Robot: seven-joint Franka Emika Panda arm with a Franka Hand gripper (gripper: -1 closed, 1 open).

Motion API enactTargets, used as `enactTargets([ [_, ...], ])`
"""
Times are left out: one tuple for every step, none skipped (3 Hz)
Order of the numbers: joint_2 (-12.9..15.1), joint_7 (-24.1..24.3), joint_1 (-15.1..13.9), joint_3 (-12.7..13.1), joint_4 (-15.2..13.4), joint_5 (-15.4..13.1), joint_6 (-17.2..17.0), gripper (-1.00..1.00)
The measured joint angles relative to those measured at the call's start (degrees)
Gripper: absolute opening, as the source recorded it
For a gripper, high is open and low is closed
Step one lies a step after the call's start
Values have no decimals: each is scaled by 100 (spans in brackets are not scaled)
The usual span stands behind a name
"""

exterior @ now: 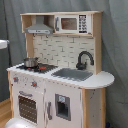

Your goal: Play with the kitchen

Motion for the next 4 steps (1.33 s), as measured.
enactTargets([
  [203, -238, -282, -234, -8, 0, 408, 100],
  [479, -364, -646, -342, -23, 0, 855, 100],
  [737, -470, -971, -383, -28, 0, 1235, 100],
  [1066, -576, -1360, -384, -30, 0, 1685, 100],
])
